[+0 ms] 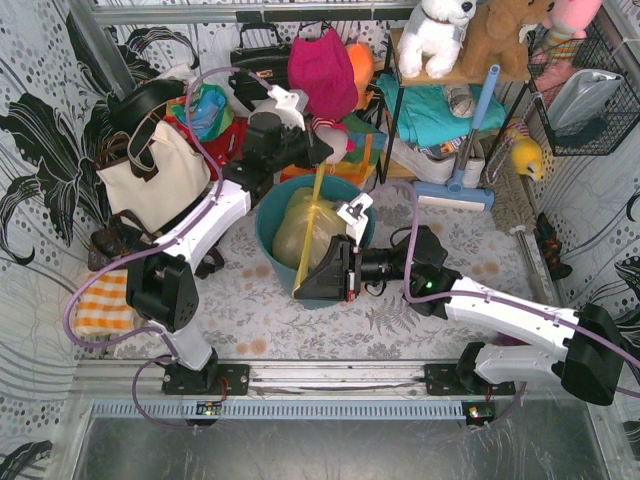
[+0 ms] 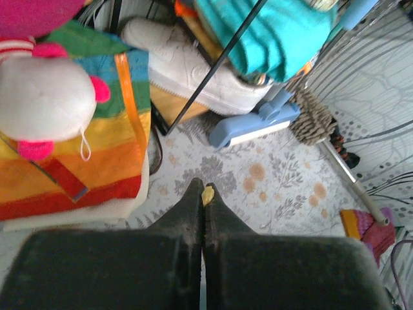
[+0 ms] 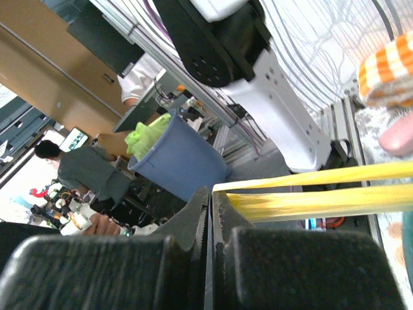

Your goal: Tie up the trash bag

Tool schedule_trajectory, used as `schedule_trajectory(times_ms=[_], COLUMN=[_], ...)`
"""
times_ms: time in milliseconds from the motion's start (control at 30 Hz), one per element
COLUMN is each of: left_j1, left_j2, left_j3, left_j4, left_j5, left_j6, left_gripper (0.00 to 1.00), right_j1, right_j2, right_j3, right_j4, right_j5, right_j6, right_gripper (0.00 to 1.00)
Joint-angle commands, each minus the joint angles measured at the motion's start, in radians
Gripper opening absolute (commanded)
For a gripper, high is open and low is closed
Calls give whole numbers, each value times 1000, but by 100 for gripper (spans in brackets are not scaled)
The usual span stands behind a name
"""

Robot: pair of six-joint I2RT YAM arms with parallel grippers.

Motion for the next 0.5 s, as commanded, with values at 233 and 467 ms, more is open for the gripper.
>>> schedule_trajectory(times_ms=[233,467], left_j1=[67,66], left_j2=[13,58], left_j3=[168,9], left_j4=[107,182], left_j5=[-158,-194], left_j6=[44,45], left_gripper=[0,0], right_j1=[82,80], right_j2=[-12,29], right_j3=[126,-83], right_j4=[45,356], right_j5=[-320,-244], right_j6=[37,186], right_gripper=[0,0])
